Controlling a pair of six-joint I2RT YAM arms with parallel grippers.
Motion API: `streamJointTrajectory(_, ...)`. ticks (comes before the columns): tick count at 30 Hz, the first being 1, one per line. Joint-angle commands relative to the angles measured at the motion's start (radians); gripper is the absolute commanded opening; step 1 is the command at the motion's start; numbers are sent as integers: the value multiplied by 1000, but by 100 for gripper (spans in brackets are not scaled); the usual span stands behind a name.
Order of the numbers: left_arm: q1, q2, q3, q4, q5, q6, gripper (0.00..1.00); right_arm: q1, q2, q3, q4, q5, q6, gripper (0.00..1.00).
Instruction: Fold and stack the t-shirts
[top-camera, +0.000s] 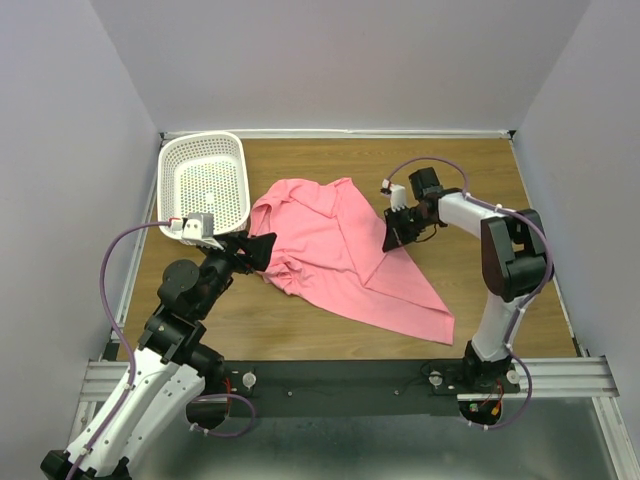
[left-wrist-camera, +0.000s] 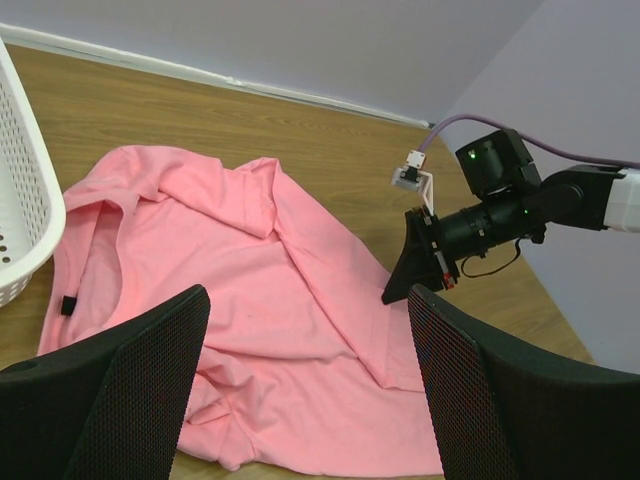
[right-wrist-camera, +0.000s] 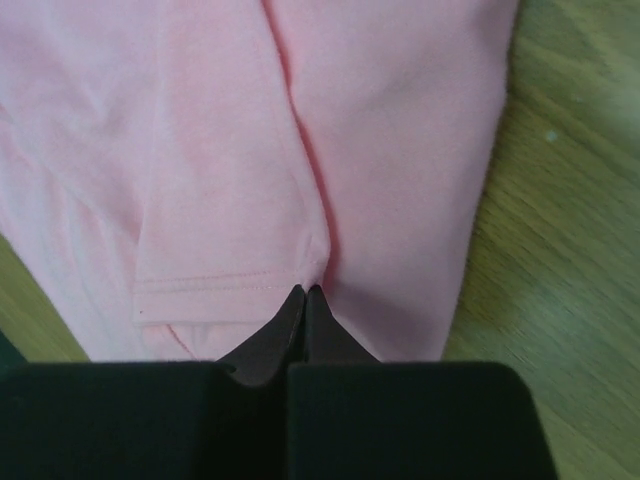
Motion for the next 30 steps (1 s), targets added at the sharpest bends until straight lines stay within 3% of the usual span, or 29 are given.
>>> streamJointTrajectory(1,6,-12,15,15,18,11,88,1,-89,38,20,191,-18,1)
streamJointTrajectory(5,6,-19,16,13,19,11,88,-70,-233,76,87,493,-64,1)
streamJointTrajectory(6,6,-18,15,15,19,11,88,-112,-265,79,151,634,-115,1)
streamJointTrajectory(10,5,-15,13,21,26,11,88,-211,-278,40,371,872,-224,0)
streamJointTrajectory(11,6,-15,13,21,26,13,88,-226,-270,24,403,892,-236,12)
streamJointTrajectory(12,6,-15,13,19,26,13,88,-246,-255,15,461,935,-258,32)
streamJointTrajectory(14,5,-16,13,19,27,13,88,-275,-232,-2,508,952,-273,41)
streamJointTrajectory(16,6,-16,13,18,30,11,88,-311,-210,3,540,950,-272,62)
streamJointTrajectory(18,6,-12,13,18,32,11,88,-327,-216,-6,549,941,-272,72)
streamJointTrajectory(20,5,-9,9,19,32,1,88,-340,-271,-48,546,839,-268,84)
streamJointTrajectory(23,6,17,-8,21,18,-51,88,-340,-367,-114,337,401,-369,86)
streamJointTrajectory(24,6,30,-26,27,19,-68,88,-338,-382,-124,158,131,-500,86)
streamJointTrajectory(27,5,99,-51,22,30,-137,87,-290,-431,-198,-161,-222,-808,86)
streamJointTrajectory(30,6,171,-62,16,41,-168,86,-144,-474,-319,-207,-240,-894,83)
